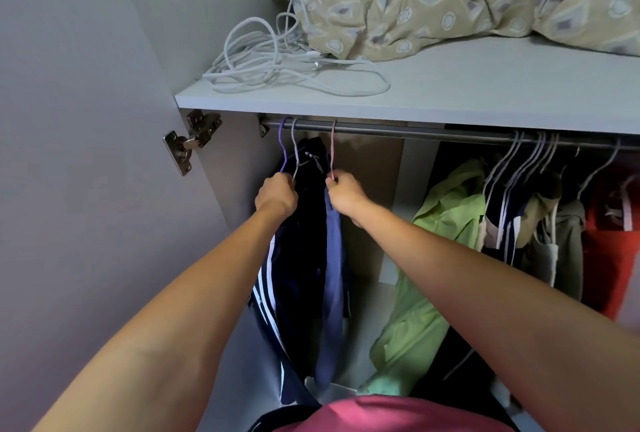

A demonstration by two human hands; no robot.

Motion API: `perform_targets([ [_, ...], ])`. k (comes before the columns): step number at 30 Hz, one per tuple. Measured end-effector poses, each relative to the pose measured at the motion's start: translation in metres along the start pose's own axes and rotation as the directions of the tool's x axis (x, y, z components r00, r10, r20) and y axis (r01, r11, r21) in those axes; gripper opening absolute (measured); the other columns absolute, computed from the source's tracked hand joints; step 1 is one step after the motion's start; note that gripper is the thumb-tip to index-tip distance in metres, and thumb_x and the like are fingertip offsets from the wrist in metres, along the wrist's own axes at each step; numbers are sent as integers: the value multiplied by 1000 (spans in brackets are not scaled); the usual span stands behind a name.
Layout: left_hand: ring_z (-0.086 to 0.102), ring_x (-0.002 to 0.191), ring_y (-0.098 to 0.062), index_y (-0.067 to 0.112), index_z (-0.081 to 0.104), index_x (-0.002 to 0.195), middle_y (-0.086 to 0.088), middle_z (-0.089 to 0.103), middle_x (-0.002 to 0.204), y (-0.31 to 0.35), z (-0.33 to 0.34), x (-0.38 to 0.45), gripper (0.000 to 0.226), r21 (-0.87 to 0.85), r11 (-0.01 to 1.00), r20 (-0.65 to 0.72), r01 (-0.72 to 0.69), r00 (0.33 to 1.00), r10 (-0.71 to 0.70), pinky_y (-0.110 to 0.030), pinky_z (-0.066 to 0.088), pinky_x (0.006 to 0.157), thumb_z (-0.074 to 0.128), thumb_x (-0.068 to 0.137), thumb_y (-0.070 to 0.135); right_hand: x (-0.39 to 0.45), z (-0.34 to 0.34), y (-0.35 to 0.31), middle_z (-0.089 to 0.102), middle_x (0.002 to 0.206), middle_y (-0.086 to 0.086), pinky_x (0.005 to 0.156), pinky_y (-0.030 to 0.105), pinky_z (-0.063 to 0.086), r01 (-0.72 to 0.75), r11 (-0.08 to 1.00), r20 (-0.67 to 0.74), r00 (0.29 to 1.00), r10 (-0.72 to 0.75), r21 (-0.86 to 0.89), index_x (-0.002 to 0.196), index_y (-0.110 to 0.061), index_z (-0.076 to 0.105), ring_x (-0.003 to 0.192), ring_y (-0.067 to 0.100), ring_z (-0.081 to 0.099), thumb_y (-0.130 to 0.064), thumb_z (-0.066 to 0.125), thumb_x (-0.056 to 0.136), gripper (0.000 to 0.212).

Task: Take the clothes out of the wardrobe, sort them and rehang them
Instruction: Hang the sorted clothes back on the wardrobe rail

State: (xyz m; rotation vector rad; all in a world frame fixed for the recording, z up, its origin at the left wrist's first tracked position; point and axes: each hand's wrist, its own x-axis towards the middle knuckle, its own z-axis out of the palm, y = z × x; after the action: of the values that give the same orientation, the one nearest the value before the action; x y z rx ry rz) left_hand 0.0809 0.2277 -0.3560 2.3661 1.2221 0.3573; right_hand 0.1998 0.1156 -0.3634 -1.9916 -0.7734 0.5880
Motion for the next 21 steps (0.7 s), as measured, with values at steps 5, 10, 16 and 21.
perform_targets([
  [5, 64, 104, -46, 13, 70, 109, -22, 69, 113, -4, 1, -2, 21, -40, 999, -12, -8, 1000, 8, -43, 49, 82, 51, 99, 11, 8, 13, -6, 62, 135, 18, 109, 46, 46, 16, 999, 0, 1000, -16, -42, 133, -12, 60, 127, 38, 56, -24, 44, 111, 30],
  [10, 64, 104, -45, 11, 66, 115, -20, 69, 112, -7, -6, -19, 21, -20, 999, -22, -45, 999, 44, -40, 48, 77, 55, 97, 9, 10, 26, -20, 59, 142, 18, 104, 37, 44, 17, 998, 25, 1000, -15, -66, 140, -11, 57, 132, 37, 55, -22, 45, 111, 34],
  [16, 67, 108, -40, 18, 65, 133, -14, 73, 117, -16, -22, -44, 47, -30, 999, -14, -33, 999, 32, -37, 50, 81, 54, 90, 3, 8, 21, -28, 53, 151, 16, 97, 42, 47, 23, 992, 153, 988, -3, -127, 156, -17, 45, 119, 30, 57, -28, 44, 112, 45],
  [21, 67, 104, -32, 17, 64, 133, -9, 72, 111, -24, -37, -77, 39, -68, 997, -23, -43, 999, 42, -36, 51, 80, 55, 95, 16, -20, 5, -18, 59, 140, 13, 104, 42, 47, 64, 958, 78, 996, -44, -280, 146, -22, 54, 129, 38, 56, -36, 47, 107, 42],
])
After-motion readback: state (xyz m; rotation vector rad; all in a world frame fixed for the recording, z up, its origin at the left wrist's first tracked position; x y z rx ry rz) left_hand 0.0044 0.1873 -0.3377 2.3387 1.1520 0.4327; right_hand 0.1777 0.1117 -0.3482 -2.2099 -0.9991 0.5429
